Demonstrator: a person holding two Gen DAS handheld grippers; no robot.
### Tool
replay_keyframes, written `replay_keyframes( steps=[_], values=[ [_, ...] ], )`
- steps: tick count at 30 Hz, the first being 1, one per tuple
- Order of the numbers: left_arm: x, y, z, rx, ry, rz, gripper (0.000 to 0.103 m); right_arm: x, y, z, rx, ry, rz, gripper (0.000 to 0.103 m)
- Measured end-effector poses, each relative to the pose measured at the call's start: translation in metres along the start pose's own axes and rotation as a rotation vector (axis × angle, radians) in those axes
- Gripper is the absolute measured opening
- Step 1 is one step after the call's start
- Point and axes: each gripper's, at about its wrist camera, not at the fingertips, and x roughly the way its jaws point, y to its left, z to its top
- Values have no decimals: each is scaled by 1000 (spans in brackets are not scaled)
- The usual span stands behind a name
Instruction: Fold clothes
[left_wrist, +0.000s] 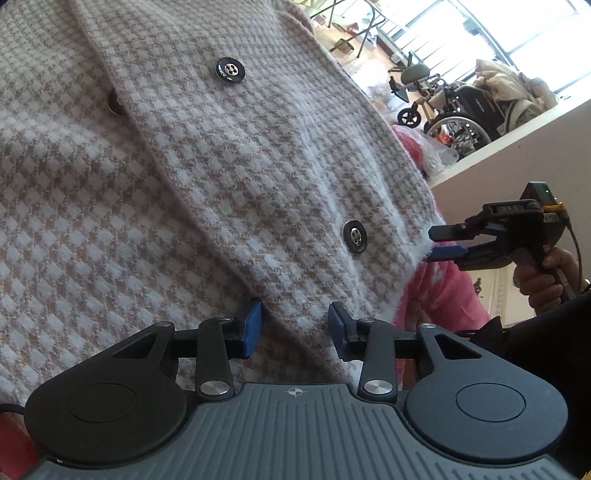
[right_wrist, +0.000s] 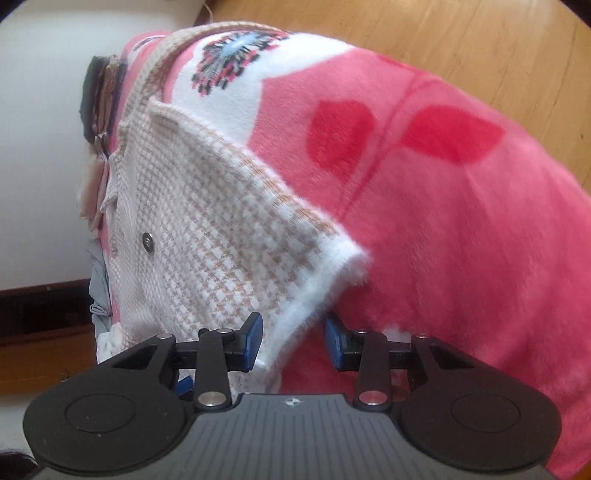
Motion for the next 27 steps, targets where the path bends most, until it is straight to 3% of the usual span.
replay_keyframes(
  steps=[5,9,12,13,14,15,22,27],
  values=[
    [1,0,0,4,3,2,35,1,-5,-5,52,1,87,35],
    [5,0,-1,-19,4,-8,30,3,-6,-3,56,-20,104,20],
    [5,1,-3,-42,0,-15,23,6,-6,-2,61,-36,113,16],
    [5,2,-3,-48,-3,-16,16,7,-5,-2,56,-45,113,13],
    [4,3,-3,-53,-7,-18,13,7,-2,-2,36,-62,100,4],
    [4,3,-3,-58,-10,-24,10,6,1,-3,16,-79,86,3],
    [8,-2,-1,-76,-31,-66,7,-11,22,-5,-123,-216,39,2],
    [15,-11,4,-28,-29,-62,6,-18,25,0,-161,-278,19,2]
  ],
)
